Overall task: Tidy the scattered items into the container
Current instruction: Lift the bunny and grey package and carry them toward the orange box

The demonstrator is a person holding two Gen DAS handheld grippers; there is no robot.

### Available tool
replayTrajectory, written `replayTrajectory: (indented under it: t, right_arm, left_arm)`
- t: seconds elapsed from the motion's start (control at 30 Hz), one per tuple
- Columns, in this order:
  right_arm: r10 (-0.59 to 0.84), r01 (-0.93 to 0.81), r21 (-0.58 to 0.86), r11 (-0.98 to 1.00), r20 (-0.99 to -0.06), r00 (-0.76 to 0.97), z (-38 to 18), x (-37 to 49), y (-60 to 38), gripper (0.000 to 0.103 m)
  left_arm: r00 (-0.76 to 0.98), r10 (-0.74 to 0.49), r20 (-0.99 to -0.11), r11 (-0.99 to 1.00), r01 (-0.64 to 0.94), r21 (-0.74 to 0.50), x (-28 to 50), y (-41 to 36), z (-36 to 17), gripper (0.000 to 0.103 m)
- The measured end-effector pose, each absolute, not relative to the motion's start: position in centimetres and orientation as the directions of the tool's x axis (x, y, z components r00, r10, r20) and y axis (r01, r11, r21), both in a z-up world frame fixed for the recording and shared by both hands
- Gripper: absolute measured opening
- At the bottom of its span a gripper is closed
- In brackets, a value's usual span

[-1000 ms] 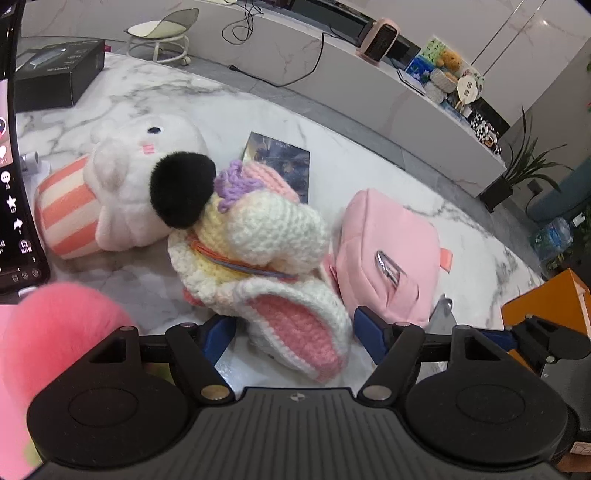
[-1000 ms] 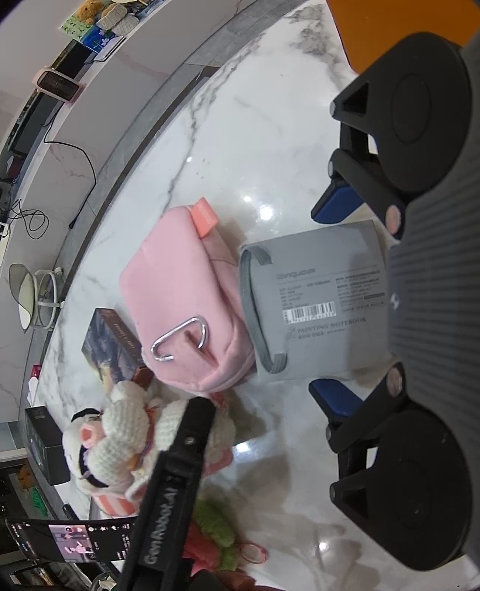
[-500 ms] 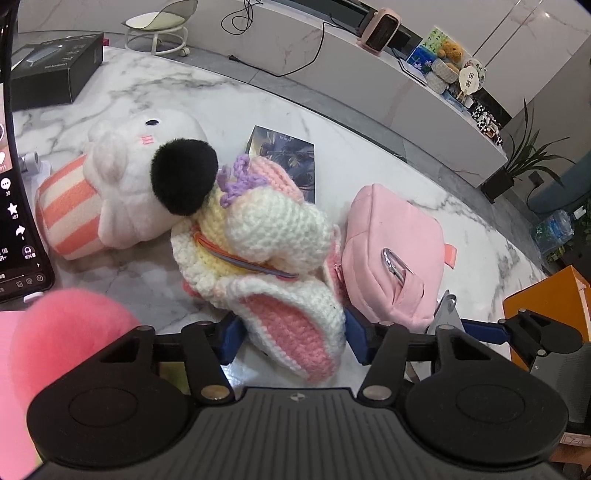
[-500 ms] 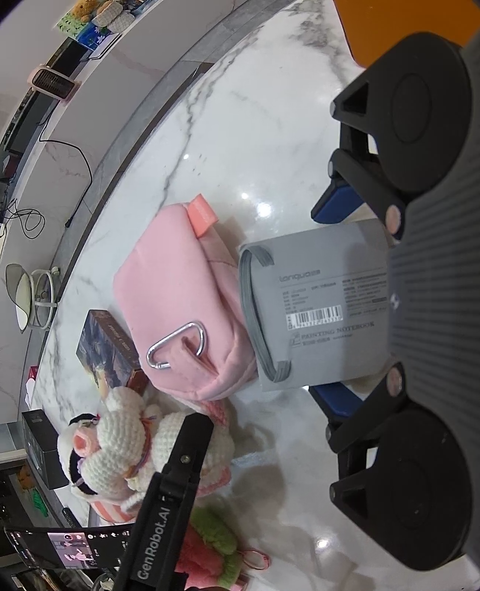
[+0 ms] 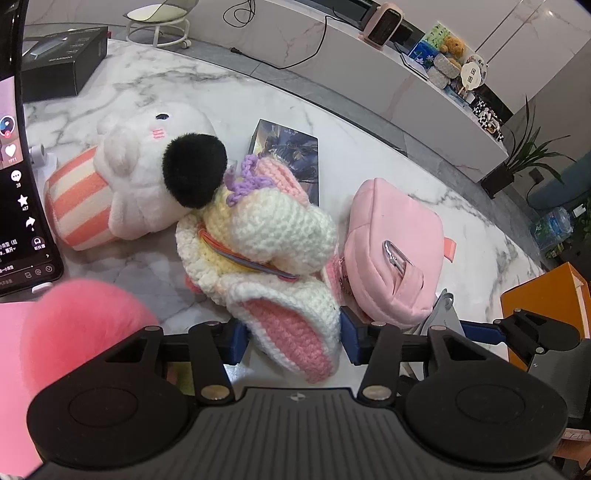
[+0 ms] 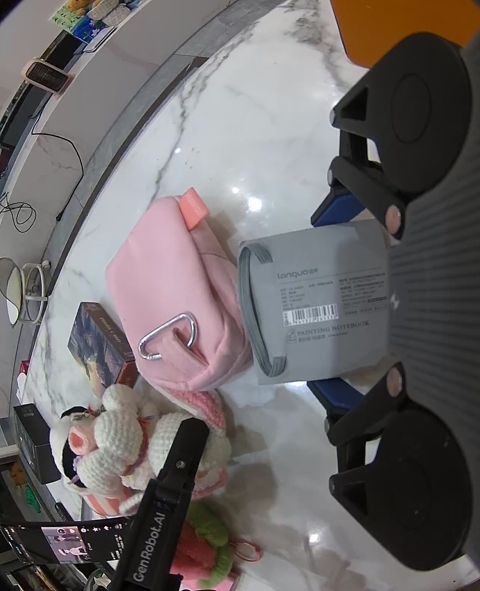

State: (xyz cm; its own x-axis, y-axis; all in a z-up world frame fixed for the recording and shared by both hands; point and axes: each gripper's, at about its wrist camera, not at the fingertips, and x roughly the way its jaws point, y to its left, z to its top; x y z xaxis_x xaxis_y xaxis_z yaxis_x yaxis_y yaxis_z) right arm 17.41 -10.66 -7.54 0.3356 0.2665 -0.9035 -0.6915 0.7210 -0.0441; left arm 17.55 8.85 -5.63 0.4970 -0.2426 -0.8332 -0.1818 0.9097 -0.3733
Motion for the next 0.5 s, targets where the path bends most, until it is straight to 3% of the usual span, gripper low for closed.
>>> replayTrajectory:
  t: [0.5]
  right_arm:
    - [0.262,-0.688,-0.056,0.724,-0.9,0.349,-6.1,16.9,-10.8,0.086]
  left_arm:
    - [0.492,-0.241,-0.837,0.917,-0.168,-0.362,16.7,9.1,-4.8,0.054]
